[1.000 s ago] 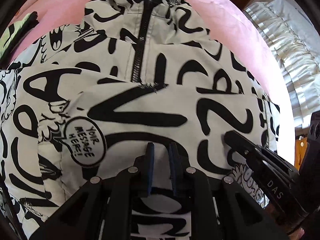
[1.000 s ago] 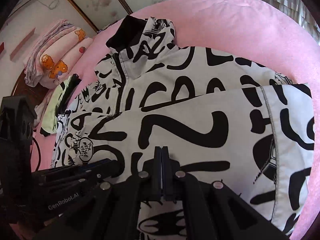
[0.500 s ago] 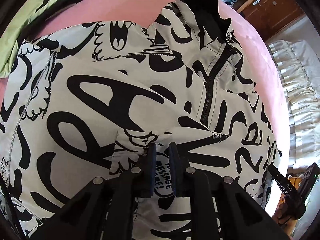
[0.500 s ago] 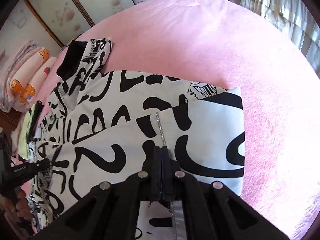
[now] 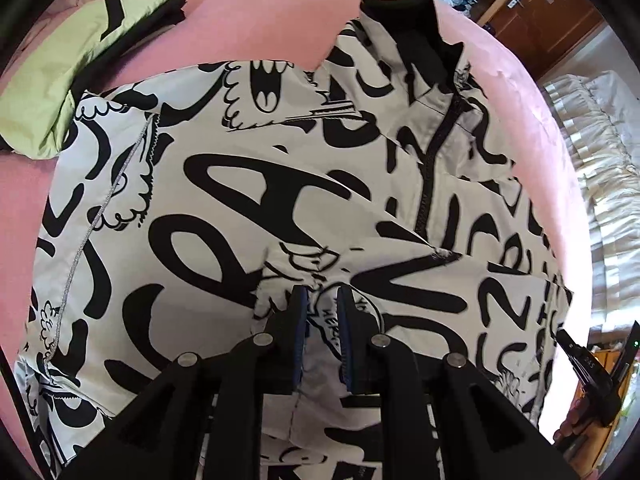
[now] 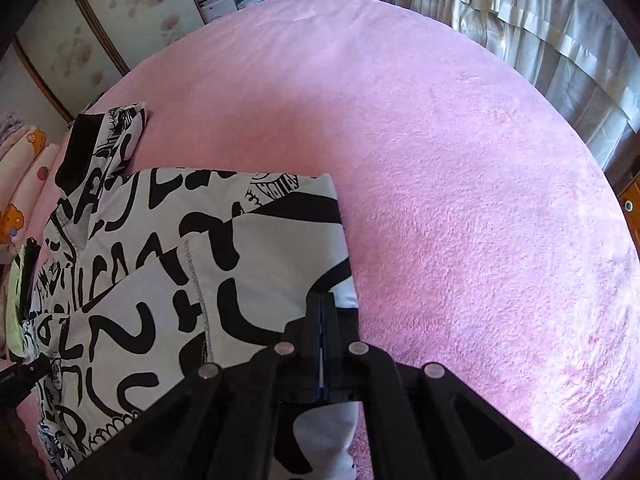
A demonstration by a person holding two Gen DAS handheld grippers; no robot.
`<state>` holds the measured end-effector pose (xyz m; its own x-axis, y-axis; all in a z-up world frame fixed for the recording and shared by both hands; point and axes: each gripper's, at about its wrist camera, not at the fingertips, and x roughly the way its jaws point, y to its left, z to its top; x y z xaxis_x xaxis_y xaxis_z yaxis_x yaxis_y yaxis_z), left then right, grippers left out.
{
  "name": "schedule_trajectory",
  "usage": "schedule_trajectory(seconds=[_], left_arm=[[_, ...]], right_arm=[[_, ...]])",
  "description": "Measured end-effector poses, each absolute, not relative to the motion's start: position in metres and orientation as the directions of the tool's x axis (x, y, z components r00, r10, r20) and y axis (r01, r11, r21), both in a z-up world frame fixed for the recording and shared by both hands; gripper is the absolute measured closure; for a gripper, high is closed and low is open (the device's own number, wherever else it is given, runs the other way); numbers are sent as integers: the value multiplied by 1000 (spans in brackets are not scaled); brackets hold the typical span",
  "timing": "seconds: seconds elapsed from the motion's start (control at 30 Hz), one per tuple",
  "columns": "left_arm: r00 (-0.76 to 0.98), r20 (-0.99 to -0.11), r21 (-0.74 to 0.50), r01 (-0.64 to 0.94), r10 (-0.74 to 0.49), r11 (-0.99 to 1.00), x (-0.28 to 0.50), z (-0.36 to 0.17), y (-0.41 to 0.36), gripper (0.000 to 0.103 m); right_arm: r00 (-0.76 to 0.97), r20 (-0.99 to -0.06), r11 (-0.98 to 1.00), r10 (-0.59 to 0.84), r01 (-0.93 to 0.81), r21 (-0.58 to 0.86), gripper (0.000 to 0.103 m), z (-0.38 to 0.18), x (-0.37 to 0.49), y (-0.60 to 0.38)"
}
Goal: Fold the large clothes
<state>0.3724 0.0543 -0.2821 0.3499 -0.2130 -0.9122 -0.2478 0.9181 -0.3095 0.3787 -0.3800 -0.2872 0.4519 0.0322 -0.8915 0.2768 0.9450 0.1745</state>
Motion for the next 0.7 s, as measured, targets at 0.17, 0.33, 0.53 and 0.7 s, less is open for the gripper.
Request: schedule_trajectory(seconds=[0.17,0.33,0.53,0.7], left_arm=[[303,-874,-431,-121,-381,894,350,-272,24,91],[233,-876,-444,-43,-423,895,334,-277,-17,91],[198,-900,-403,-43,-388,914,326,-290,-41,91],[177,-949,-283,-112,-261,953,330,-304,-31,91]], right_arm=[[494,-845,934,204,160,319,103,-263,360,-347],[454,-807,907,378,-8,421,103,-252,338,-287],[336,-823,889,458,-158,430,103,-264,317,-224],[260,-875,911,409,-176,373,103,-289,309,-207]])
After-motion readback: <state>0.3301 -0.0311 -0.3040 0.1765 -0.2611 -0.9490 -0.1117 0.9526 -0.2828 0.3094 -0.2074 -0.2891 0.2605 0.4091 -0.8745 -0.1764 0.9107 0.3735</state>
